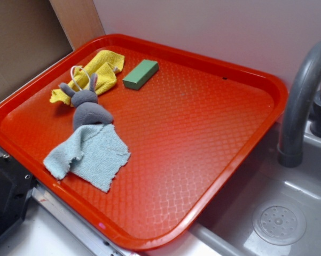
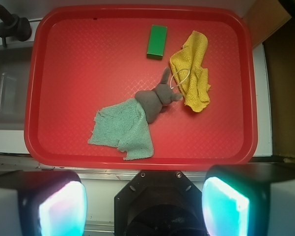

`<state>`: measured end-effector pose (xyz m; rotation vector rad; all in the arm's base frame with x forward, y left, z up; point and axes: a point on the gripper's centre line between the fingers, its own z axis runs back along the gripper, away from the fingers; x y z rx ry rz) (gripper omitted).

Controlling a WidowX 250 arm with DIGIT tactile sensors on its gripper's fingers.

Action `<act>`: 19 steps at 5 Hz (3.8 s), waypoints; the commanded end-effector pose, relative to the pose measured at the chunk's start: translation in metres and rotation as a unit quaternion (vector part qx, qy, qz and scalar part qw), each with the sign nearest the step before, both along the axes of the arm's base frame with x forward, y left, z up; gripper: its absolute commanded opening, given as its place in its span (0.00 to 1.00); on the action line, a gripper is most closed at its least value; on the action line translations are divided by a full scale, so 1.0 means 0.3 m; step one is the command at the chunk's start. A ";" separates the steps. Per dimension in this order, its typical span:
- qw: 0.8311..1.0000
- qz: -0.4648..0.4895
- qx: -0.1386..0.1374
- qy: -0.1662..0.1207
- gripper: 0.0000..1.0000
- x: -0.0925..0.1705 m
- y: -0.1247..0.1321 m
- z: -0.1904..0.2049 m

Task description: Grab the gray animal.

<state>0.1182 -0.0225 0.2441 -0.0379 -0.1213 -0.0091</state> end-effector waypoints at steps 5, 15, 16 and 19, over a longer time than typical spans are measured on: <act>0.933 0.359 0.023 -0.019 1.00 0.217 0.083 -0.327; 0.955 0.281 0.093 0.004 0.00 0.255 0.077 -0.611; 0.983 0.164 0.075 0.036 0.00 0.306 0.054 -0.448; 0.994 0.081 -0.039 -0.068 0.00 0.264 -0.067 -0.046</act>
